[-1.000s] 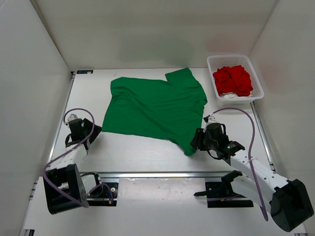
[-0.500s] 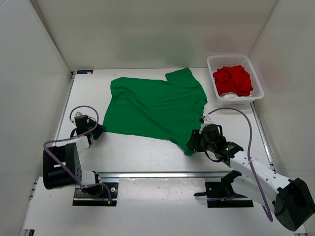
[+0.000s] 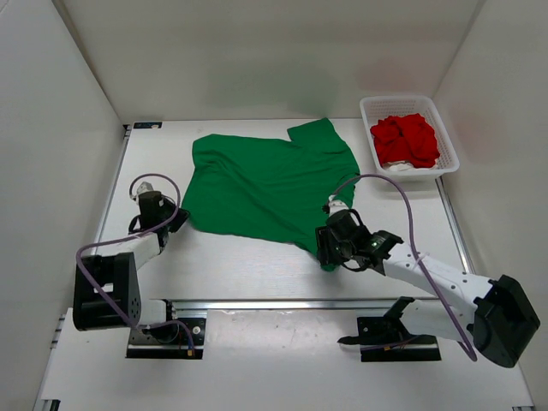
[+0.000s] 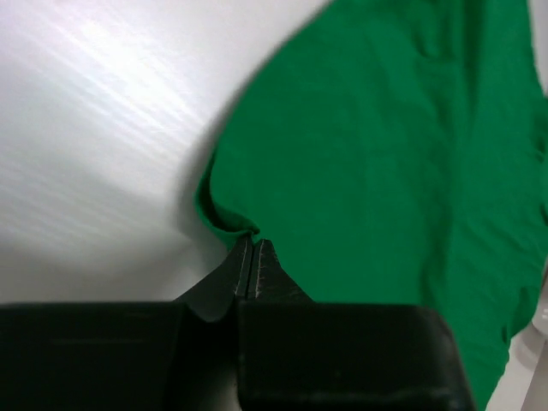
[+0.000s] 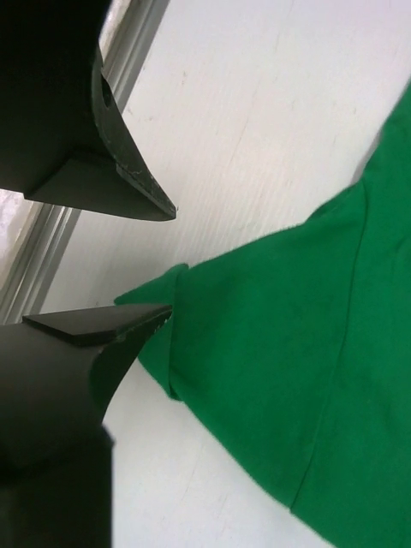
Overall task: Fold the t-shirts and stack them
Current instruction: Flatten out the tshirt
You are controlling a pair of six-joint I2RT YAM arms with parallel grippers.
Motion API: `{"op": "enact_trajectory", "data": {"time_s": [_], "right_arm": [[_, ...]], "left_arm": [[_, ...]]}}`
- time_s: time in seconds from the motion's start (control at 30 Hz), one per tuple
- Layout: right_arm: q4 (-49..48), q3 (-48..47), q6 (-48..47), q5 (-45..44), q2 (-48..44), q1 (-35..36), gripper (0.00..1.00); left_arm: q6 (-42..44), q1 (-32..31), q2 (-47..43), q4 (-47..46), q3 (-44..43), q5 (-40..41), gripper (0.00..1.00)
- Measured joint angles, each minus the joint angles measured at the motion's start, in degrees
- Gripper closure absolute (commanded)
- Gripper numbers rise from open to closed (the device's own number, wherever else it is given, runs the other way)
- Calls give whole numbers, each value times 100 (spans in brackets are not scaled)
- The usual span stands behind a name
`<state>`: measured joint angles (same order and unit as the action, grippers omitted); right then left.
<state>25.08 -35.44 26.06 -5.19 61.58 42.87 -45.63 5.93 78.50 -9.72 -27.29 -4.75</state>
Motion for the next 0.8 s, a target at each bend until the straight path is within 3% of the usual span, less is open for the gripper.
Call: {"op": "enact_trajectory", "data": {"time_s": [0.27,0.37,0.5,0.67,0.8], "right_arm": [[645,-343,-46,-463,909,175,58],[748,-348,-22,-570,1163,168,84],[824,-398,37,-719,1182,190,99],[1073,-494,157,-811,614,105,99],[1128,-199,444,-590,-501,-343,89]], "left_arm": [[101,-378,-439,-155,-94,55,100],[55,-348,-492,-234,-87,17,100],[9,-367,-603,-286,-79,-50,100],[-48,-354,-629,-348,-79,-216,100],[-140,-254,-638,-354,-94,-424,100]]}}
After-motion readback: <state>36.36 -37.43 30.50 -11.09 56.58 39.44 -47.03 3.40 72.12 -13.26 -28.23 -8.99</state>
